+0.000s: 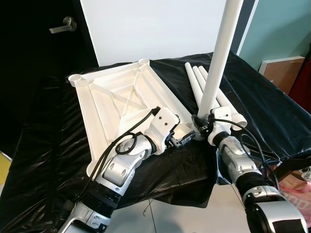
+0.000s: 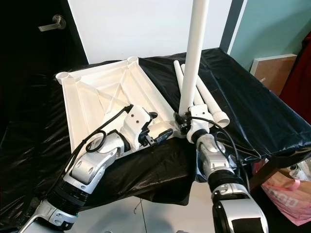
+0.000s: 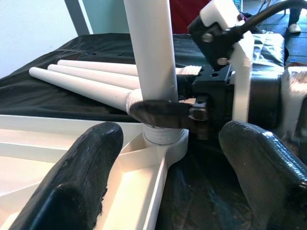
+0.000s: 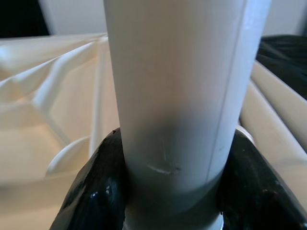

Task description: Building children table

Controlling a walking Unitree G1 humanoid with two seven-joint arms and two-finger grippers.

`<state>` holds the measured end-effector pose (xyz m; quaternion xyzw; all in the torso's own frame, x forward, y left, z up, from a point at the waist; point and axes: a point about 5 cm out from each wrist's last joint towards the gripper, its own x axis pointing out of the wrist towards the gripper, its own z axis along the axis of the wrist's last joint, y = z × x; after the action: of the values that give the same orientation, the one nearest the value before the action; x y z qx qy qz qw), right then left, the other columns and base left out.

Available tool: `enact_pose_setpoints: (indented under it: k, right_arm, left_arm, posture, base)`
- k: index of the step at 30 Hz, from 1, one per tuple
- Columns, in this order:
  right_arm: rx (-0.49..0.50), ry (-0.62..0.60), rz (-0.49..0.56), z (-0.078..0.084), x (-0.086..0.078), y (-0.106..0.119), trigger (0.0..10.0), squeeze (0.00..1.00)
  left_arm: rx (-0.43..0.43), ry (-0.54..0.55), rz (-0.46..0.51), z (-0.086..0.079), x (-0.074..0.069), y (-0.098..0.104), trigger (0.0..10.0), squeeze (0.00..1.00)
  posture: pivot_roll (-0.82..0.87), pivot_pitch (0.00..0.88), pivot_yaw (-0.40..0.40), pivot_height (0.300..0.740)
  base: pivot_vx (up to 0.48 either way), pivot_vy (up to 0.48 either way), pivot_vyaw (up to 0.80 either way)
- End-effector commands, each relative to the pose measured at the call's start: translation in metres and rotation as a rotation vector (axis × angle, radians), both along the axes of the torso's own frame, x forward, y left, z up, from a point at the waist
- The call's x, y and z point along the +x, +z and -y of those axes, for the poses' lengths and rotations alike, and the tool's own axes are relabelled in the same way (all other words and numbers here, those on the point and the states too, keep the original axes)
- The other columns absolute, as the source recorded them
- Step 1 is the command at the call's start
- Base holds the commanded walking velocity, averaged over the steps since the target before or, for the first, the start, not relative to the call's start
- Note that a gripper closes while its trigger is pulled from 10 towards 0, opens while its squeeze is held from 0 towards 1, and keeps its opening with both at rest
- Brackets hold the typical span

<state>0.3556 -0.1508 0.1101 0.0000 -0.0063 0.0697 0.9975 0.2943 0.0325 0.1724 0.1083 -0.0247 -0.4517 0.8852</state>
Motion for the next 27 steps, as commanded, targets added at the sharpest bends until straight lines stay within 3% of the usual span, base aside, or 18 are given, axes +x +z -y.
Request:
enact_pose_setpoints:
  k: [1, 7, 8, 9, 19, 27]
  right_arm:
    - [0.017, -0.136, -0.109, 0.005, -0.01, -0.025, 10.0, 0.0]
    - [0.063, -0.36, -0.122, 0.0, -0.017, -0.03, 10.0, 0.0]
    - [0.063, -0.36, -0.122, 0.0, -0.017, -0.03, 10.0, 0.0]
    - [0.083, -0.321, -0.115, -0.01, -0.016, -0.028, 10.0, 0.0]
    - [0.106, -0.267, -0.056, -0.026, -0.018, -0.019, 10.0, 0.0]
    - [0.093, -0.28, -0.034, -0.024, -0.017, -0.015, 10.0, 0.0]
  left_arm:
    - [0.023, -0.06, -0.008, 0.002, -0.005, -0.004, 10.0, 0.0]
    - [0.023, -0.064, -0.011, 0.002, -0.007, -0.005, 10.0, 0.0]
    - [0.023, -0.064, -0.011, 0.002, -0.007, -0.005, 10.0, 0.0]
    - [0.023, -0.067, -0.013, 0.003, -0.007, -0.005, 10.0, 0.0]
    - [0.027, -0.069, -0.015, 0.002, -0.008, -0.006, 10.0, 0.0]
    - [0.027, -0.068, -0.013, 0.001, -0.008, -0.006, 10.0, 0.0]
  posture:
    - [-0.14, 0.0, 0.001, 0.74]
    - [-0.14, 0.0, 0.001, 0.74]
    - [-0.14, 0.0, 0.001, 0.74]
    - [-0.14, 0.0, 0.002, 0.74]
    - [-0.14, 0.0, 0.002, 0.74]
    - [-0.14, 0.0, 0.002, 0.74]
  base:
    - [0.0, 0.0, 0.0]
    - [0.0, 0.0, 0.0]
    - [0.0, 0.0, 0.0]
    - [0.0, 0.0, 0.0]
    - [0.0, 0.0, 0.0]
    - [0.0, 0.0, 0.0]
